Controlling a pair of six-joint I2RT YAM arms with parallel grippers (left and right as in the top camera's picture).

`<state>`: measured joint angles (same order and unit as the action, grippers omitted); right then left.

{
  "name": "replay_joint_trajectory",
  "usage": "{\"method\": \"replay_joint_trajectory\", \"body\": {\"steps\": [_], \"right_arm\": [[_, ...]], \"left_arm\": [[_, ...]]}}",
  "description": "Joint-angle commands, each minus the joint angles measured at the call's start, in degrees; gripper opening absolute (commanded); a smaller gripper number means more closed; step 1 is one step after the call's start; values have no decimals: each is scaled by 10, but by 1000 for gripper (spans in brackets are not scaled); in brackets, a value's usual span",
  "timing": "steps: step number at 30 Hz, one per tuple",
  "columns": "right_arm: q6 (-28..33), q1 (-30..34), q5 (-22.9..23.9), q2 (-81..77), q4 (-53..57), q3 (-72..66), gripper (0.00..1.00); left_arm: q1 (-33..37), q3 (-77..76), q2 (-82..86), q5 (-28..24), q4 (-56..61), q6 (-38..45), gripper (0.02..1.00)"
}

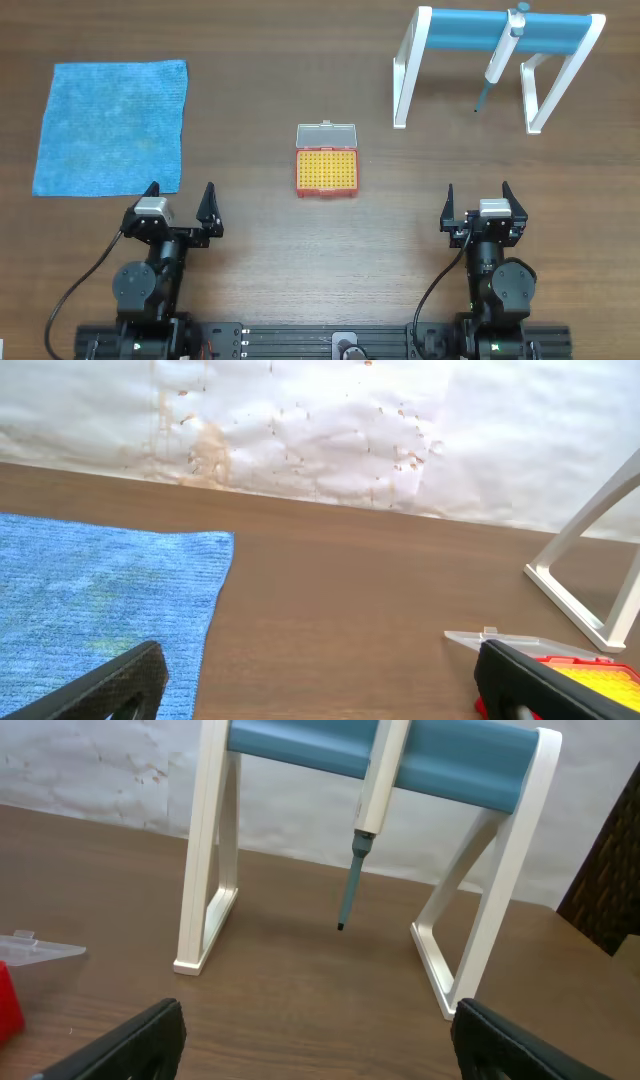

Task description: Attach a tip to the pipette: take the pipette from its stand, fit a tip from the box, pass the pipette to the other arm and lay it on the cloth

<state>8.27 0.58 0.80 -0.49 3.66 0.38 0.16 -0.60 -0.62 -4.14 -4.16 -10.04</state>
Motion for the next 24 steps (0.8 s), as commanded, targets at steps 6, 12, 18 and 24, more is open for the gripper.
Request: {"method": "replay_joint_trajectory", "body": {"steps": [6,12,18,24], "right_arm": [[6,-3,11,4,-1,-1,858],[3,-4,-9,4,2,-1,858],[-91,-4,-12,4,-16,-1,858],[-149,-3,13,-46,-55,26,858]], "left_arm": [[-2,3,4,-6,1,11,996],[-2,3,4,-6,1,11,996],[-2,3,4,-6,1,11,991],[-2,3,4,-6,1,11,998]]}}
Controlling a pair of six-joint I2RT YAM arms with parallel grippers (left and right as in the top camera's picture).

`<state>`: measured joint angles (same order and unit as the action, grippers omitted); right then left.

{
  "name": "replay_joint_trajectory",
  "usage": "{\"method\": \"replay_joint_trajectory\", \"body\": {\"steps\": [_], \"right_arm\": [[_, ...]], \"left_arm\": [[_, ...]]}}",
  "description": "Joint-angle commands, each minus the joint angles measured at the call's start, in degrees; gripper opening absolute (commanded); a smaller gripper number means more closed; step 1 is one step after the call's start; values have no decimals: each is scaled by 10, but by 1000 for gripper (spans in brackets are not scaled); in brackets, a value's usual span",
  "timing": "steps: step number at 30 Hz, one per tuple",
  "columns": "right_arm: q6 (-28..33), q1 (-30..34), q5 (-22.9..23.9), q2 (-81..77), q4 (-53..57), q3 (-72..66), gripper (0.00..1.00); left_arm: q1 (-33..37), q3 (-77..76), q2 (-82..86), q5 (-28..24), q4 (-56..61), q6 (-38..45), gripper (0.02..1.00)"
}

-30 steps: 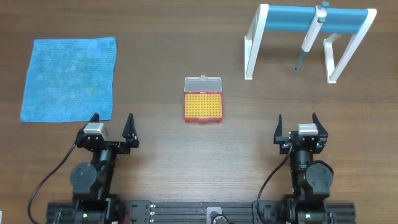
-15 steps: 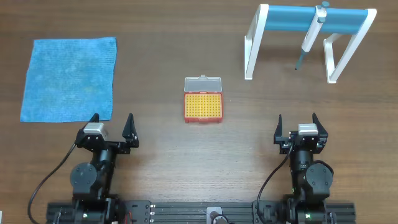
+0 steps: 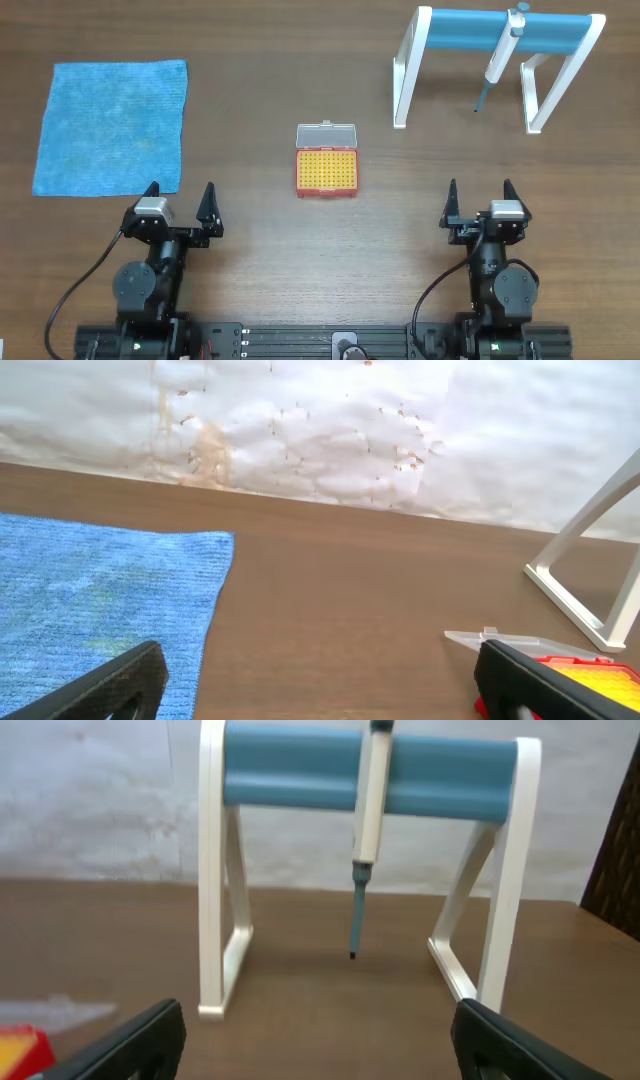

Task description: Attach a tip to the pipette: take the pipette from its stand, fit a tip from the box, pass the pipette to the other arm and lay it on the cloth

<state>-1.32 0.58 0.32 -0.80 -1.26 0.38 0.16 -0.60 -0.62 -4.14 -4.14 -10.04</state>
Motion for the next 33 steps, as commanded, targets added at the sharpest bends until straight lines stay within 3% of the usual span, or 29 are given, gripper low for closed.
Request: {"method": "replay_joint_trajectory", "body": {"steps": [1,10,19,33], "right_arm": [[-53,-3,23,-65,-7,39,858],[-52,-2,23,-443,-48,285,858],[-40,19,46,-754,-389,322,858],[-47,50,40,-850,-362,391,858]], "left_arm": [[-2,3,4,-6,0,11,996],[-2,3,4,-6,0,11,993],[-2,3,4,-6,0,11,993],[-2,3,4,-6,0,11,993]]}}
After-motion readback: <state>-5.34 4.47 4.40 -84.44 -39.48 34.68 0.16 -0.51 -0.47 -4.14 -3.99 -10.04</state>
